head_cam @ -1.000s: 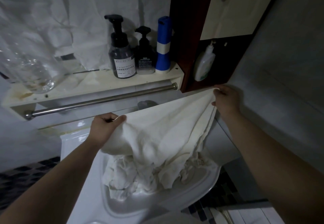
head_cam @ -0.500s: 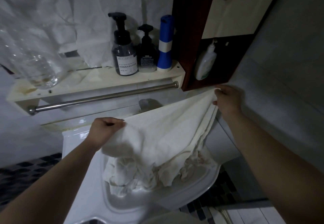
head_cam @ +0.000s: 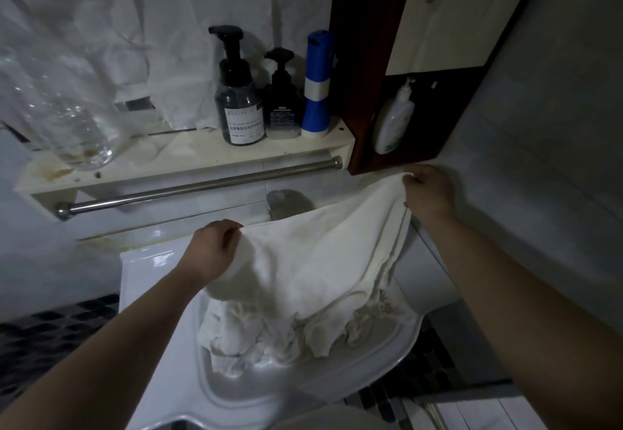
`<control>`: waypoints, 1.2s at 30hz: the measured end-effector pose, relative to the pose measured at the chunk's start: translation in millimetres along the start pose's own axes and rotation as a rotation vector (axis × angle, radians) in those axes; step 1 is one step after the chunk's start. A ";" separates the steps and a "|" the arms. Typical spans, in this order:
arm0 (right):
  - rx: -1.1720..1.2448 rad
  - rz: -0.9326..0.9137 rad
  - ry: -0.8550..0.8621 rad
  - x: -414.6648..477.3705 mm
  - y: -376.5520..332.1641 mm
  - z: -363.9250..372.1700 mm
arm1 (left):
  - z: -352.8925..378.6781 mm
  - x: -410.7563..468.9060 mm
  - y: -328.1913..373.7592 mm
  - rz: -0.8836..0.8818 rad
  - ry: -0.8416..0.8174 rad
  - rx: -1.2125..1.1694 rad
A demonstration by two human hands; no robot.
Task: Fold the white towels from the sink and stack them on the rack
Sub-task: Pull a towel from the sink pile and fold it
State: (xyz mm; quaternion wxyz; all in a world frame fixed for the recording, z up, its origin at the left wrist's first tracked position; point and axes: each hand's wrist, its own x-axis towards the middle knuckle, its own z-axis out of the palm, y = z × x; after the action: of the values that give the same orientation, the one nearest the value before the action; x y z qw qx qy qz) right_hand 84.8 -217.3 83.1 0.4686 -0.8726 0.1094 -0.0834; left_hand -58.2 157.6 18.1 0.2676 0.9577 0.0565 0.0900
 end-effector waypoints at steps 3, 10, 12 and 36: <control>-0.046 -0.030 -0.155 -28.1 -19.0 8.9 | 1.6 3.5 17.0 -0.065 -0.020 -0.076; -0.035 -0.205 -0.818 -103.6 -66.8 56.9 | 1.6 14.2 81.3 0.036 -0.112 -0.186; -0.079 -0.232 -0.912 -112.9 -69.9 69.5 | 1.4 13.2 92.3 0.078 -0.123 -0.224; -0.232 -0.231 -0.455 -94.6 -73.6 67.8 | -15.8 -1.2 24.8 -0.418 -0.447 -1.146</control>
State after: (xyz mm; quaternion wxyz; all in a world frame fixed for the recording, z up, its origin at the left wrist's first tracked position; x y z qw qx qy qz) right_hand 18.9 -98.2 103.5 0.3654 -0.9235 -0.0897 0.0748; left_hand -61.1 144.2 44.1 0.7532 0.6277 0.1274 -0.1497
